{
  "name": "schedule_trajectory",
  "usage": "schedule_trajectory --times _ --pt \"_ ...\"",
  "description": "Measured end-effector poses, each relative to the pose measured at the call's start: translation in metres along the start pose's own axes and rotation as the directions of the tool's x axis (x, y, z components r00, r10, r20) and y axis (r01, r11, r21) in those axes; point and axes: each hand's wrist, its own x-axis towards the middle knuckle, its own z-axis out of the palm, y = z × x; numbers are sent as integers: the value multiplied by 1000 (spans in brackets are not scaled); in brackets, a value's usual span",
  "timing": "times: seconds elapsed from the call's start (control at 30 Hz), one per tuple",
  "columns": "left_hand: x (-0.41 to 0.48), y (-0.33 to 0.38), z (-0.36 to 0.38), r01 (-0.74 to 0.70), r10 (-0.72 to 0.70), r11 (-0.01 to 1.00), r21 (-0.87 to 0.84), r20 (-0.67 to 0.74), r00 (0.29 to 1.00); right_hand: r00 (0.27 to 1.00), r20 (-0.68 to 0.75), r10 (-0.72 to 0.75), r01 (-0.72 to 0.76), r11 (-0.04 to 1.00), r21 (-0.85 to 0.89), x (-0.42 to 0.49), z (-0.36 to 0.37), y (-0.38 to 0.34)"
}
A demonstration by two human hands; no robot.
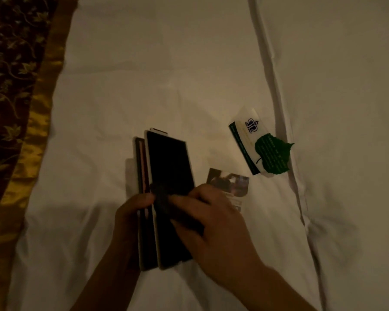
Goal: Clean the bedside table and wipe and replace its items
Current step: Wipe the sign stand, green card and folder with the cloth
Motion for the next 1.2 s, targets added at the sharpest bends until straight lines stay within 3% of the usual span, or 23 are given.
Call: schedule_trajectory --times 0.03,0.13,0.3,0.47,0.57,0.7,0.77,0.83,0.9,0.97,1.0,1.03,1.07,1.13,1.17,1.2 --pt "4 1 -6 104 -103 994 -32 21 994 1000 4 -27 27 1000 -13 -8 1 -2" --pt "7 4 -18 24 -12 993 112 -110 994 996 40 -77 80 993 -84 -30 0 6" --pt "5 7 -24 -44 66 989 139 -160 985 986 -55 160 -165 981 -103 -33 -2 29" --pt "8 1 -17 64 -63 994 94 -20 998 988 -142 57 -73 991 -111 1 -7 21" --pt "4 -4 -12 93 -93 996 4 93 991 965 -183 189 -207 975 -84 40 -11 37" --pt "4 -3 -13 43 -33 996 80 -116 993 924 -186 335 -316 941 125 51 -17 50" --pt "11 0 -15 10 2 995 96 -121 993 949 -133 286 -267 953 147 33 -10 42" --pt "20 4 -16 19 8 989 146 -183 983 985 -68 158 -157 987 18 8 0 31" --pt "21 6 -11 21 -5 989 144 -111 994 996 -25 87 -89 994 -66 -12 4 26" --pt "27 5 -23 -49 58 994 98 -88 994 997 -18 72 -73 994 -80 -23 4 31" --pt "31 7 -32 -12 12 1000 3 -115 993 995 -38 98 -100 993 -68 -25 3 35" --pt "30 7 -37 -58 72 996 75 -205 976 984 -62 170 -170 985 -1 -23 0 39" --pt "27 6 -38 -68 96 989 134 -211 973 953 -72 295 -280 946 163 -19 -2 43" --pt "24 5 -35 -101 115 993 68 -234 965 846 45 531 -454 674 584 -4 -9 45" --pt "24 4 -35 -87 89 996 19 -237 968 815 100 571 -462 536 706 3 -13 47" --pt "23 3 -29 -33 23 998 -45 -212 977 812 101 575 -434 479 763 11 -15 49"
